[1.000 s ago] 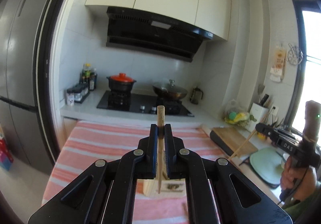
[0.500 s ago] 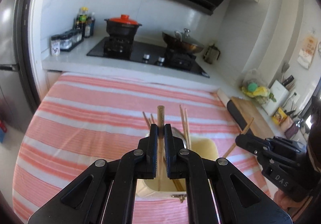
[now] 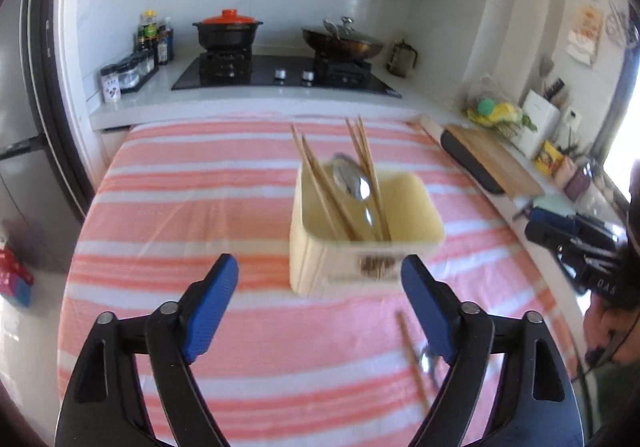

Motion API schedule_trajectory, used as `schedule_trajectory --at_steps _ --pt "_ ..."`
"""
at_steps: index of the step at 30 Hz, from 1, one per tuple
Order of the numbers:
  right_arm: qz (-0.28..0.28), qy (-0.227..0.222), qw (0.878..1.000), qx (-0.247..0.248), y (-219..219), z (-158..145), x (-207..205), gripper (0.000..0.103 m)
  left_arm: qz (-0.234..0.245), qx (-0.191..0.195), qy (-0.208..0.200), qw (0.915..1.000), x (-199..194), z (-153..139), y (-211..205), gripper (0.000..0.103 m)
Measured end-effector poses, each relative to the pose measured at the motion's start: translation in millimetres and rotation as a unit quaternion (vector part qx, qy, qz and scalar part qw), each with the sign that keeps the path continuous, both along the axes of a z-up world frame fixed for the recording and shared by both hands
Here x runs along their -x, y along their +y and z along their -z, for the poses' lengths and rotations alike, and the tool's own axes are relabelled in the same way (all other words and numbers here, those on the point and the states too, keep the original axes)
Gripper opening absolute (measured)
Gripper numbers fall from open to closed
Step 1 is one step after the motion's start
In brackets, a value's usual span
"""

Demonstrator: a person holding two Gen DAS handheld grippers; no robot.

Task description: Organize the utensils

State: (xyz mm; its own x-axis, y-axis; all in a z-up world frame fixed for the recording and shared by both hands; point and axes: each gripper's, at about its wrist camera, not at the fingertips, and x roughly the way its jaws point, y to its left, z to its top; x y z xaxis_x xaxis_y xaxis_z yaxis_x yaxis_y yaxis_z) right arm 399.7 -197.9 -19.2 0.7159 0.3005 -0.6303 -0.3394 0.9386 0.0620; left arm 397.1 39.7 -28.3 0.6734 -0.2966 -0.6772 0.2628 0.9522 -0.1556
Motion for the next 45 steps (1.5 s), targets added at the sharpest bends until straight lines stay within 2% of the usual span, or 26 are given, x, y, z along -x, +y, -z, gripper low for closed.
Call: schedule_trajectory --at_steps 2,4,5,7,9,14,16,20,22,27,29,32,34,35,37,39,45 --pt "-0.003 0.016 0.999 0.046 -18.3 34.1 47.6 0.034 0.026 -0.022 0.03 0.9989 37.9 34.2 -0.6 0.09" --pt "0.016 0.041 0.995 0.088 -34.1 74.8 92.1 0.034 0.032 -0.042 0.064 0.9966 66.7 69.9 -6.8 0.09" --pt "0.028 0.061 0.994 0.088 -40.6 91.9 108.1 0.034 0.029 -0.046 0.077 0.9956 76.0 83.4 -12.9 0.09" --pt "0.044 0.106 0.993 0.028 -47.8 116.3 129.7 0.034 0.031 -0.035 0.092 0.9946 87.4 102.1 -29.4 0.09" --pt "0.052 0.123 0.991 -0.027 -40.5 128.6 138.2 0.034 0.028 -0.022 0.093 0.995 93.0 110.0 -44.8 0.09" --pt "0.012 0.14 0.989 -0.052 19.2 146.0 126.7 0.03 -0.004 -0.013 0.078 0.9969 100.6 107.2 -58.3 0.09" --pt "0.017 0.142 0.989 -0.033 34.0 155.3 118.3 0.026 -0.017 -0.014 0.077 0.9968 104.6 105.7 -54.5 0.09" --pt "0.019 0.152 0.988 0.011 46.2 172.8 105.0 0.024 -0.021 -0.021 0.08 0.9963 106.5 109.8 -55.0 0.09" --pt "0.023 0.133 0.99 0.029 45.2 175.9 108.0 0.01 -0.014 -0.028 0.08 0.9964 104.6 112.5 -63.0 0.09" --pt "0.09 0.123 0.988 0.031 10.7 174.1 121.0 0.007 0.016 -0.052 0.07 0.9961 90.7 118.9 -101.9 0.09" --pt "0.122 0.123 0.984 0.033 -9.1 173.6 127.3 0.007 0.026 -0.076 0.061 0.9949 84.9 124.0 -121.6 0.09" --pt "0.148 0.125 0.981 0.023 -33.8 173.5 139.5 0.007 0.028 -0.133 0.048 0.9895 76.9 136.9 -149.1 0.089" --pt "0.153 0.124 0.98 0.022 -42.5 172.8 146.7 0.007 0.029 -0.16 0.049 0.9854 72.4 146.6 -160.4 0.075" --pt "0.152 0.123 0.981 0.019 -45.4 173.0 149.0 0.007 0.03 -0.169 0.054 0.9837 70.7 151.7 -163.2 0.054" --pt "0.149 0.118 0.982 0.015 -47.9 173.6 154.1 0.007 0.032 -0.156 0.049 0.9861 71.7 154.1 -162.4 0.033" --pt "0.146 0.111 0.983 0.025 -45.8 175.4 155.9 0.007 0.03 -0.162 0.046 0.9852 73.4 155.5 -161.8 0.007" --pt "0.147 0.102 0.983 0.035 -42.2 176.5 156.3 0.007 -0.028 -0.154 0.047 0.9865 87.2 153.6 -124.0 0.004"
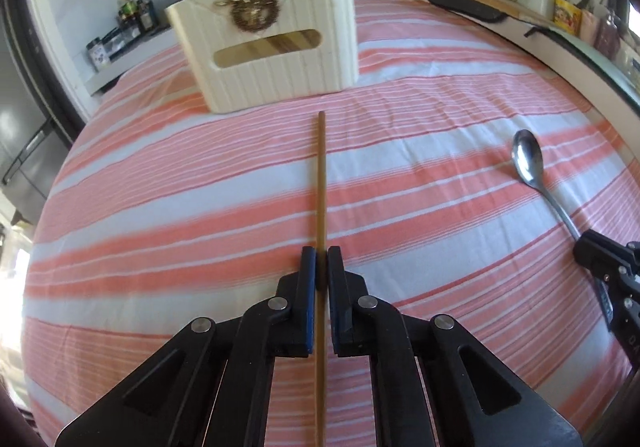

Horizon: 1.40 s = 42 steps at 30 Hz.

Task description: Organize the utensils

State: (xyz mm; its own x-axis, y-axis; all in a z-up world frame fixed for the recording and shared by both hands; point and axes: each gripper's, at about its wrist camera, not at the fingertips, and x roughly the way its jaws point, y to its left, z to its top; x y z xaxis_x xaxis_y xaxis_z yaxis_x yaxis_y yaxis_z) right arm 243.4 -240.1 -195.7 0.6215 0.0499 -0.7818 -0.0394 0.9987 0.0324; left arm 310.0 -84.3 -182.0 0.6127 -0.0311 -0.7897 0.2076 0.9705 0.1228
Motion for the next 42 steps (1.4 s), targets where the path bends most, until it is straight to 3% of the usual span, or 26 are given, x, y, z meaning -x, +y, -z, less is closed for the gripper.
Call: schedule_trajectory --at_steps 7,10,11,12,13,14,15,20,26,32,37,41,42 --pt "-0.002 0.004 1.0 0.014 3.3 -2.6 16.0 0.008 -0.069 0.02 0.014 0.9973 41.4 0.3 82.8 0.005" --pt "-0.007 0.008 1.0 0.006 3.3 -4.9 20.7 0.009 -0.079 0.057 0.021 0.995 53.2 -2.0 108.0 0.01" --pt "-0.008 0.009 1.0 0.0 2.4 -5.9 21.8 0.012 -0.079 0.073 0.026 0.9938 54.9 -2.7 115.2 0.024" --pt "-0.009 0.009 1.0 -0.007 1.3 -7.8 22.7 0.025 -0.079 0.087 0.03 0.9926 55.9 -3.2 121.8 0.047" --pt "-0.008 0.004 1.0 -0.015 -0.1 -10.5 23.8 0.041 -0.08 0.097 0.031 0.9915 56.9 -4.3 127.4 0.058" --pt "-0.003 -0.002 1.0 -0.021 -1.8 -13.8 24.7 0.047 -0.082 0.104 0.028 0.9908 58.2 -5.7 132.1 0.071" --pt "0.0 -0.006 1.0 -0.026 -3.4 -17.0 24.5 0.05 -0.081 0.109 0.025 0.9904 57.7 -8.0 134.9 0.073" --pt "0.016 0.007 0.999 -0.048 -10.3 -20.6 10.7 0.05 -0.059 0.117 0.041 0.9906 41.9 -12.1 141.0 0.074" --pt "0.016 0.029 0.998 -0.052 -10.0 -12.3 -5.0 0.051 -0.028 0.081 0.047 0.9952 24.0 -13.7 135.9 0.08" --pt "0.007 0.033 0.999 -0.015 -0.2 -4.6 -34.7 0.055 -0.019 0.069 0.063 0.9955 3.2 -5.4 133.5 0.08" --pt "-0.001 0.035 0.999 0.015 10.7 0.2 -62.0 0.057 -0.034 0.088 0.079 0.9924 -17.5 0.0 140.9 0.08" --pt "-0.003 0.023 0.999 0.024 14.7 2.3 -67.9 0.055 -0.042 0.096 0.082 0.9912 -33.4 0.3 139.3 0.076" --pt "-0.004 0.021 0.999 0.026 15.3 2.4 -68.5 0.051 -0.039 0.086 0.08 0.9923 -36.3 0.8 135.9 0.068"
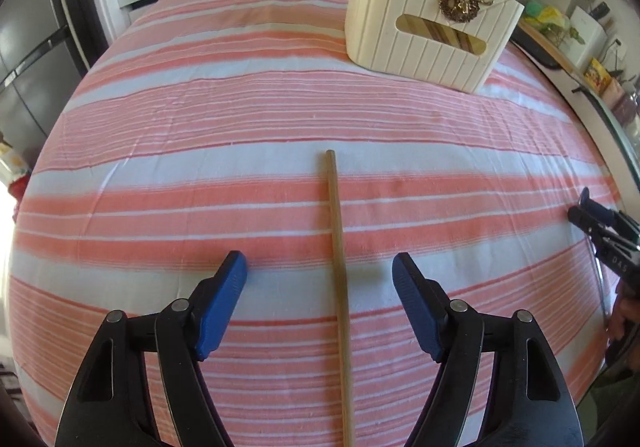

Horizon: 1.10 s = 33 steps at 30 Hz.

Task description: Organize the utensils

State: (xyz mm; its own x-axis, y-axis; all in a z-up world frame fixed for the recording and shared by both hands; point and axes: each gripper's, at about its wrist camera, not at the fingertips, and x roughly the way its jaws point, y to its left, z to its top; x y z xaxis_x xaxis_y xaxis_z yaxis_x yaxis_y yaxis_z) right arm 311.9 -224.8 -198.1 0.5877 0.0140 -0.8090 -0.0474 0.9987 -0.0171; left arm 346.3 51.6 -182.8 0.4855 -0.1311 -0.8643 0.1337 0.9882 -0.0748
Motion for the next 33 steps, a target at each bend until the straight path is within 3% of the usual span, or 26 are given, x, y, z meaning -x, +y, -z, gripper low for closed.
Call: schedule_trajectory --at_steps 1,2,3,4,5,9,13,22,33 --pt "0.0 -0.004 1.0 0.003 0.2 -0.3 -0.1 0.043 0.003 -0.017 -0.005 0.9998 -1.8 0.0 -4.4 0.061" --pt "0.002 -0.006 1.0 0.007 -0.4 -0.8 -1.6 0.039 0.009 -0.03 -0.012 0.9994 -2.8 -0.5 -8.6 0.047" --pt "0.002 -0.007 1.0 0.006 -1.3 -1.1 -2.8 0.036 0.015 -0.03 -0.016 0.9993 -4.2 -0.8 -11.3 0.029" --pt "0.001 -0.007 1.0 0.0 -2.9 -1.2 -4.2 0.036 0.021 -0.022 -0.018 0.9994 -5.8 -1.2 -12.5 0.021" --pt "0.0 -0.008 1.0 -0.006 -4.5 -1.6 -5.2 0.036 0.021 -0.021 -0.018 0.9994 -7.5 -1.5 -13.0 0.006" --pt "-0.011 -0.029 0.999 -0.037 -10.1 -13.1 1.1 0.036 0.011 -0.006 -0.033 0.9994 -5.0 -10.9 -8.1 0.005" --pt "-0.03 -0.065 0.995 -0.065 -6.4 -40.5 19.0 0.036 0.005 0.003 -0.086 0.9962 17.5 -44.8 -5.9 0.005" --pt "-0.063 -0.136 0.984 -0.09 8.8 -97.1 61.6 0.036 -0.009 0.045 -0.205 0.9778 79.3 -119.9 5.7 0.005" --pt "-0.068 -0.171 0.978 -0.102 14.1 -124.9 79.9 0.036 -0.005 0.08 -0.231 0.9697 98.6 -144.7 7.1 0.005"
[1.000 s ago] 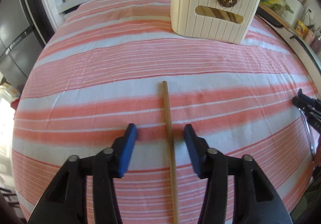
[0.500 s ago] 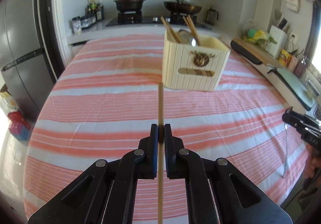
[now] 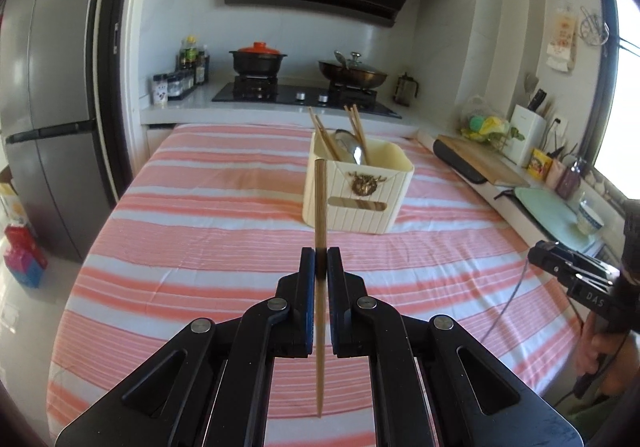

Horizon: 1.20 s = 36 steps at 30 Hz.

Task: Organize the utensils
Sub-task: 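Carry the chopstick and spoon over the caddy and lower them in with both tools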

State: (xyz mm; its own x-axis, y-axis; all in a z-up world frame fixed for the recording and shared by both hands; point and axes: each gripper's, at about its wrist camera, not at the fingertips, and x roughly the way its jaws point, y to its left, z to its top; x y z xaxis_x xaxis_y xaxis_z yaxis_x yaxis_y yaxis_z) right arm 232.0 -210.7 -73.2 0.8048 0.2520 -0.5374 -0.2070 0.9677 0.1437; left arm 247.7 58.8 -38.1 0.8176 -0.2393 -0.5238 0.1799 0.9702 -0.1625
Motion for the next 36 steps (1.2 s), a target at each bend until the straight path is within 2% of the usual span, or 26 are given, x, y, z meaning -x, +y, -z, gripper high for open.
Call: schedule_trajectory --at_steps 8,17,28,32,36 --pt "-0.008 -0.011 1.0 -0.006 1.9 -20.8 -14.4 0.035 0.012 0.011 0.0 0.9999 -10.1 -8.1 -2.6 0.005" --pt "-0.032 -0.017 0.999 -0.009 9.9 -49.6 -49.8 0.035 0.024 0.003 -0.009 0.9997 -22.8 -22.8 -5.0 0.005" --pt "-0.042 -0.012 0.999 -0.016 17.6 -60.1 -74.9 0.035 0.029 0.009 -0.003 0.9995 -38.0 -26.9 -3.6 0.005" --pt "-0.048 -0.01 0.998 -0.028 17.1 -74.7 -90.0 0.035 0.035 0.02 -0.014 0.9991 -51.5 -49.0 -1.8 0.005" --pt "-0.058 -0.019 0.997 -0.039 16.7 -104.5 -116.0 0.035 0.039 0.036 -0.042 0.9977 -77.7 -91.6 0.5 0.005"
